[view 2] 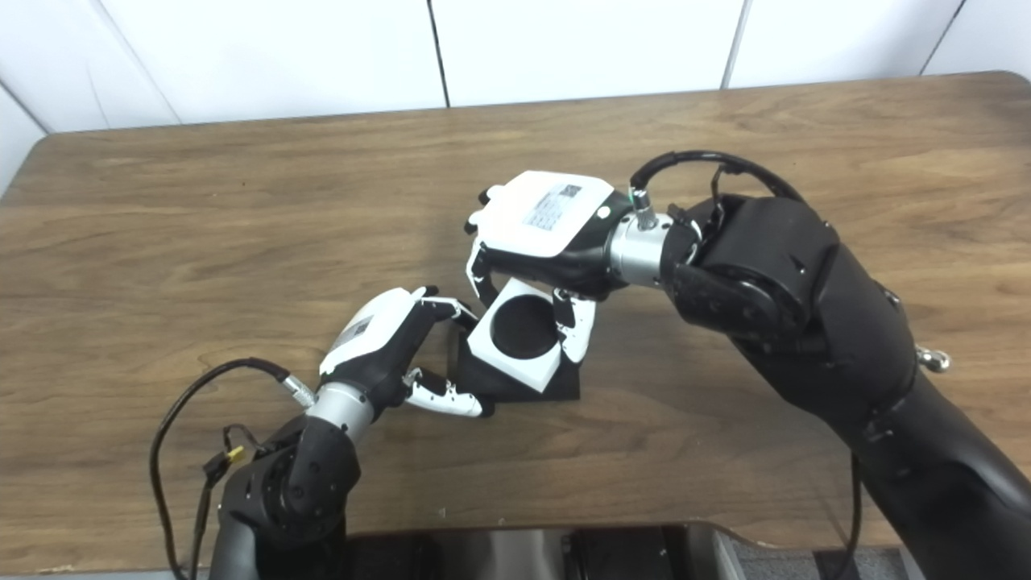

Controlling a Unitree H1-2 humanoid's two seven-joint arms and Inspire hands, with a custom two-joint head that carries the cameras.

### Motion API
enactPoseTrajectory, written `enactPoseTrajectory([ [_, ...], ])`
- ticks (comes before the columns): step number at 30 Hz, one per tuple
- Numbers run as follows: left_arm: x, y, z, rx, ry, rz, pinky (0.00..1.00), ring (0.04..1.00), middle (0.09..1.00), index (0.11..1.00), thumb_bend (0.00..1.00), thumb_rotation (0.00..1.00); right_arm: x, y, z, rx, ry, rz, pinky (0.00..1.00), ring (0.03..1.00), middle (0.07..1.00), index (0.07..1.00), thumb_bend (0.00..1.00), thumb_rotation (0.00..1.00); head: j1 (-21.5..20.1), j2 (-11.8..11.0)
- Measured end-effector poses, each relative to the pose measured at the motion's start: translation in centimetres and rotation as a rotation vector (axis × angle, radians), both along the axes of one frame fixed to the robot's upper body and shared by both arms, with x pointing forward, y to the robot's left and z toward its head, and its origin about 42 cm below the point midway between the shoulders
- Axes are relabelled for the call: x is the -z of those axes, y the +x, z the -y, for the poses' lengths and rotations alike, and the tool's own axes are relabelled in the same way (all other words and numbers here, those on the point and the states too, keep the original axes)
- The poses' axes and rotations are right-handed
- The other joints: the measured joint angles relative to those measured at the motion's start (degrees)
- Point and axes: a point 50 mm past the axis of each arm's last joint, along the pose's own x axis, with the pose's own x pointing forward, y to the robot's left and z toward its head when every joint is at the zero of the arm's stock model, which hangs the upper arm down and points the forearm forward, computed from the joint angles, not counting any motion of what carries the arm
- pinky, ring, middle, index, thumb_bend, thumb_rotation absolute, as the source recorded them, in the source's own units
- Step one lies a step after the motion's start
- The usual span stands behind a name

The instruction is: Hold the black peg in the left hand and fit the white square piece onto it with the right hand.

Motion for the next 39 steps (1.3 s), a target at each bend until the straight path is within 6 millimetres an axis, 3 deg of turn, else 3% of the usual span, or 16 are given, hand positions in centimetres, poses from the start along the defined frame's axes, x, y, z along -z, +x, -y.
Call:
enactPoseTrajectory([
  [6, -0.1, 0.0, 0.1, -0.008, 0.014, -0.005, 1.00, 0.987, 0.849, 0.490, 0.50, 0.07, 3.2, 1.3, 1.1, 0.060, 0.006, -0.069, 1.00, 0.924, 0.782, 0.483, 0.52, 0.13, 0.09, 0.53],
  [27, 0.4, 0.5, 0.0, -0.006, 0.027, 0.010, 1.00, 0.976, 0.861, 0.492, 0.50, 0.06, 4.6, 2.4, 1.8, 0.078, 0.072, -0.085, 1.00, 0.934, 0.794, 0.486, 0.52, 0.14, -0.52, 1.23],
  [39, 0.0, 1.3, 0.6, 0.065, 0.149, 0.018, 1.00, 1.000, 0.898, 0.497, 0.51, 0.08, 5.0, 2.4, 1.8, 0.088, 0.061, -0.100, 1.00, 0.926, 0.789, 0.491, 0.52, 0.15, -0.44, 1.06],
])
